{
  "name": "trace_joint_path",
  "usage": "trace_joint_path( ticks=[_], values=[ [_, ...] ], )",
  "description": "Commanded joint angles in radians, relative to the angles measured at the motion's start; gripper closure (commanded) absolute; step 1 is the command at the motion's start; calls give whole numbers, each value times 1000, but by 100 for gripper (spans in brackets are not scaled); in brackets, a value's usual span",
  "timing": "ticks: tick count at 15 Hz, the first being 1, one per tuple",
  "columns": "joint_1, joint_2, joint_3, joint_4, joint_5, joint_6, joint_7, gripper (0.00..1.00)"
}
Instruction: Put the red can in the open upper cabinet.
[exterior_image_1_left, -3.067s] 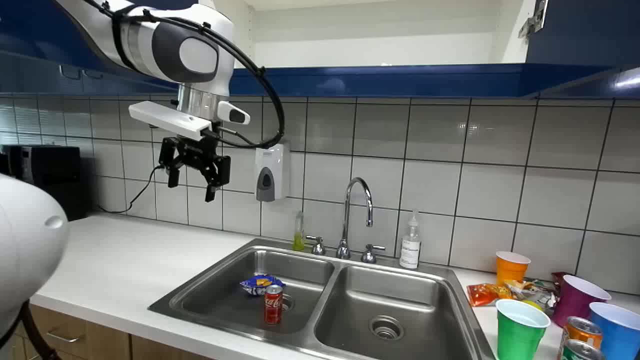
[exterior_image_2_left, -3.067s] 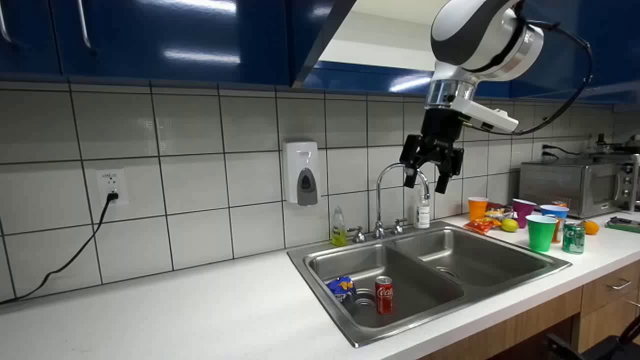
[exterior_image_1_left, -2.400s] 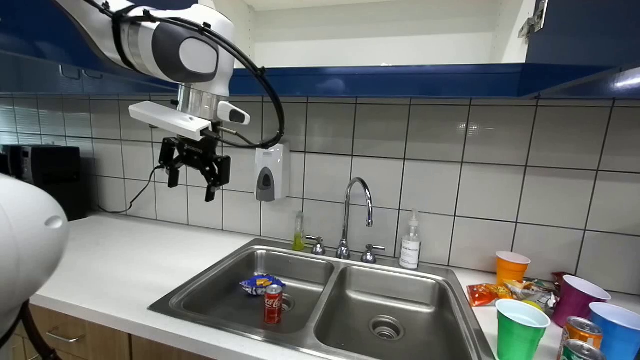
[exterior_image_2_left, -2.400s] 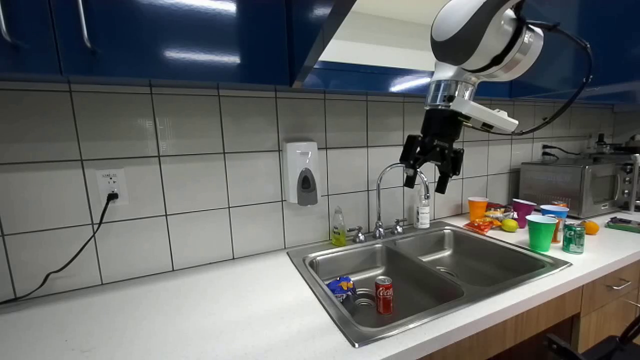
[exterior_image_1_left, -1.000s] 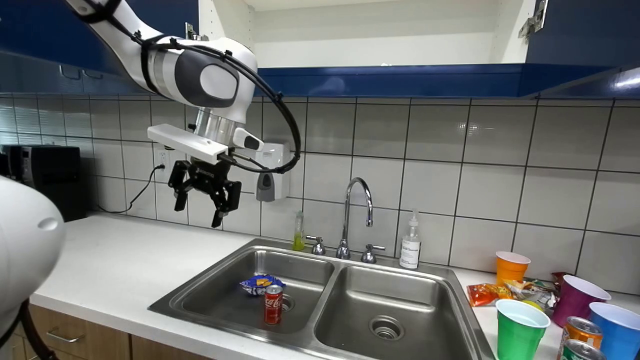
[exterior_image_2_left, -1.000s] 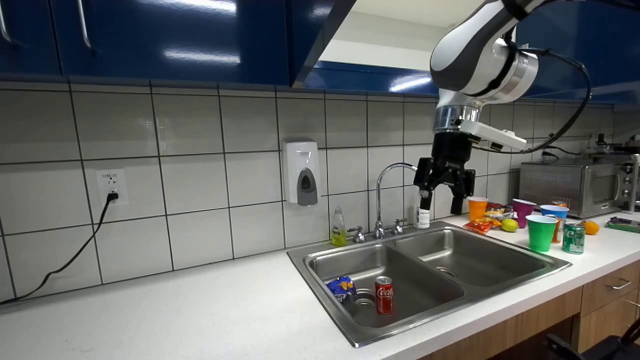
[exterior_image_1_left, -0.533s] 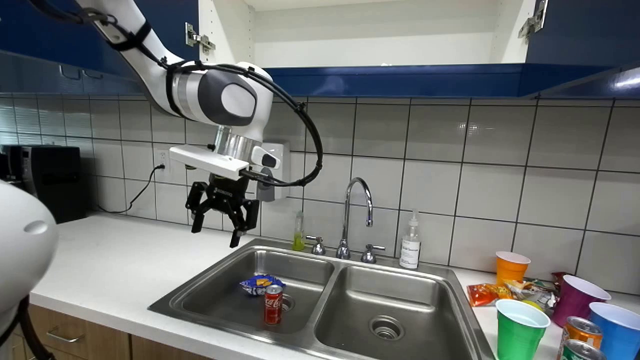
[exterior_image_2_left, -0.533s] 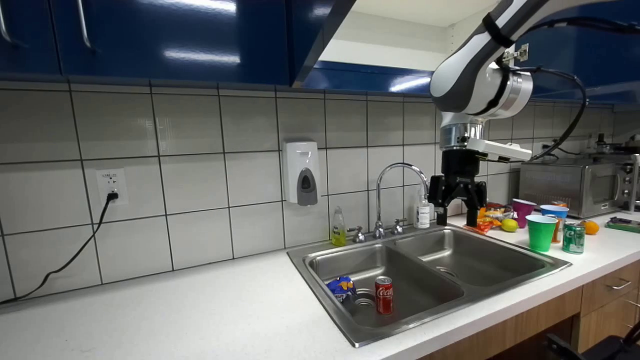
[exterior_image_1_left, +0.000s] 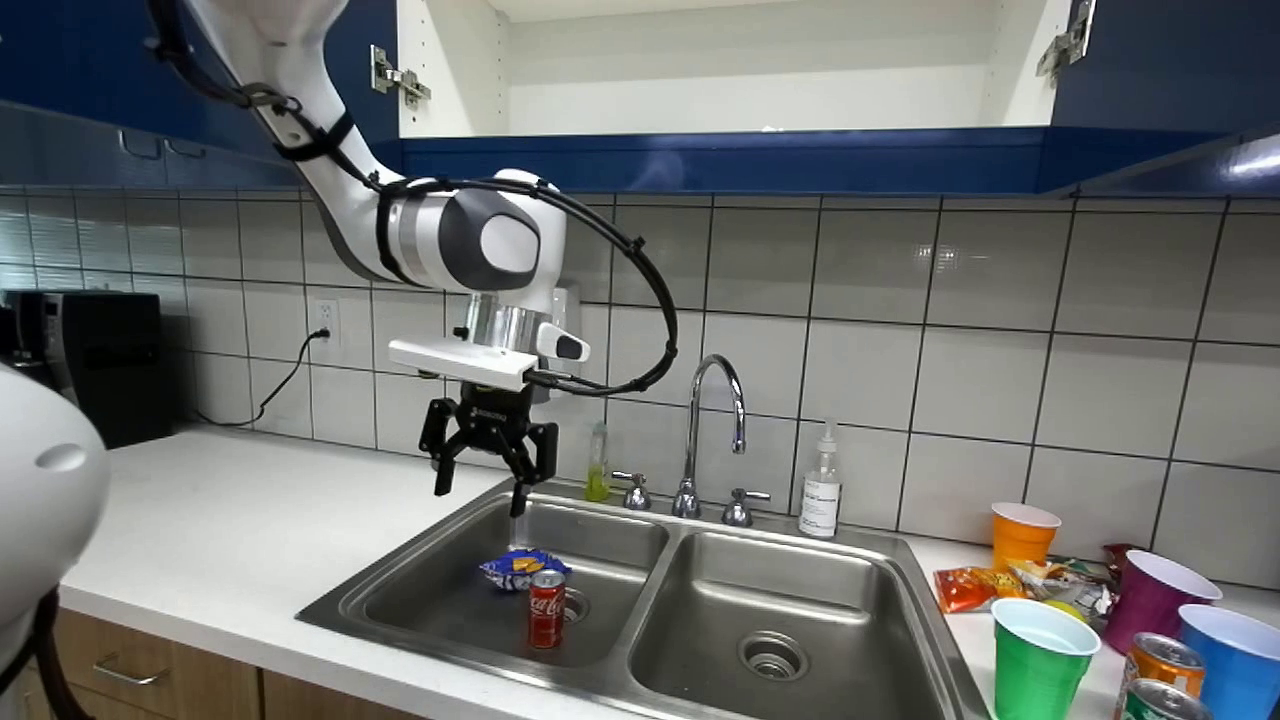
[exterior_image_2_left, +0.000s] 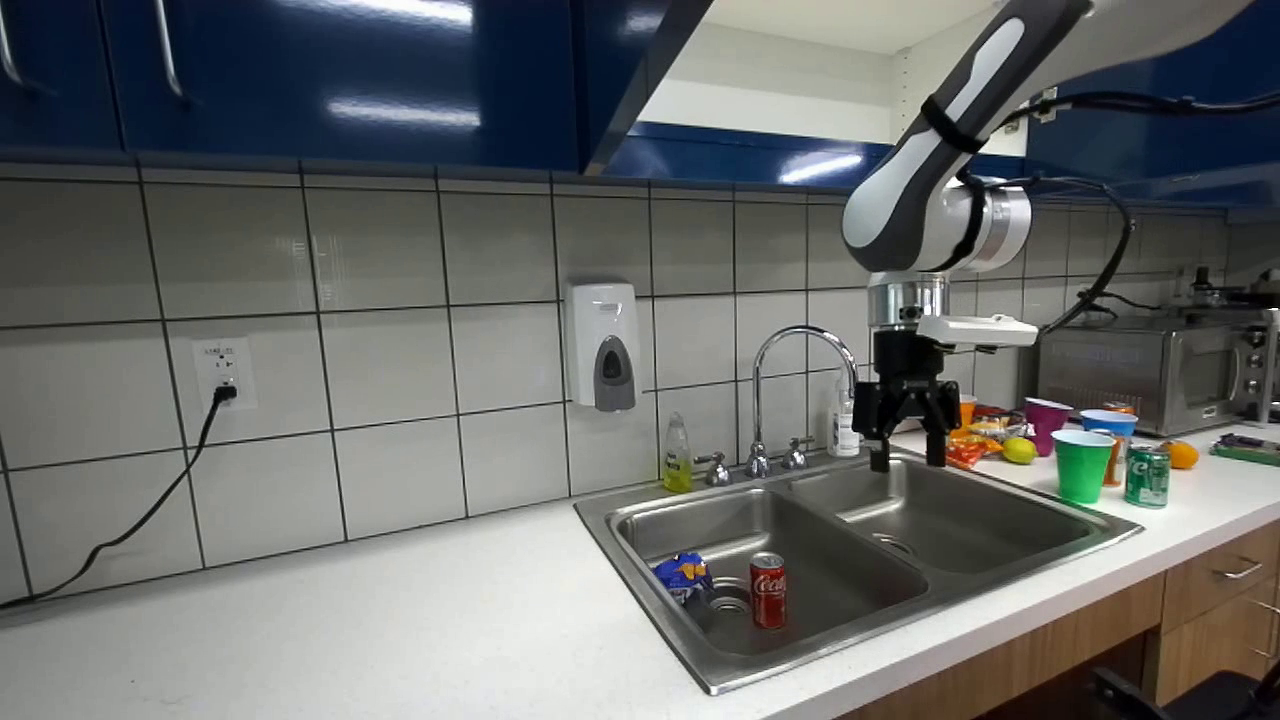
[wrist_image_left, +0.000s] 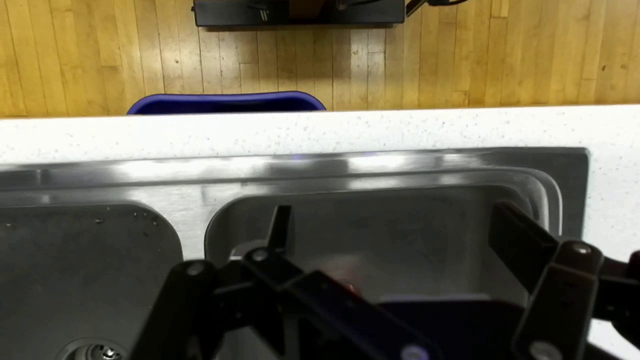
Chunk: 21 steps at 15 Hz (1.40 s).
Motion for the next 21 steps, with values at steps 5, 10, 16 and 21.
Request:
trace_joint_path(
  ticks=[5, 10, 16, 21],
  values=[
    [-12, 218, 35, 47, 25, 239, -18, 0],
    [-20, 346, 68, 77, 61, 360, -24, 0],
    [-43, 470, 108, 106, 84, 486, -20, 0],
    [-73, 561, 150, 123, 87, 585, -13, 0]
  ],
)
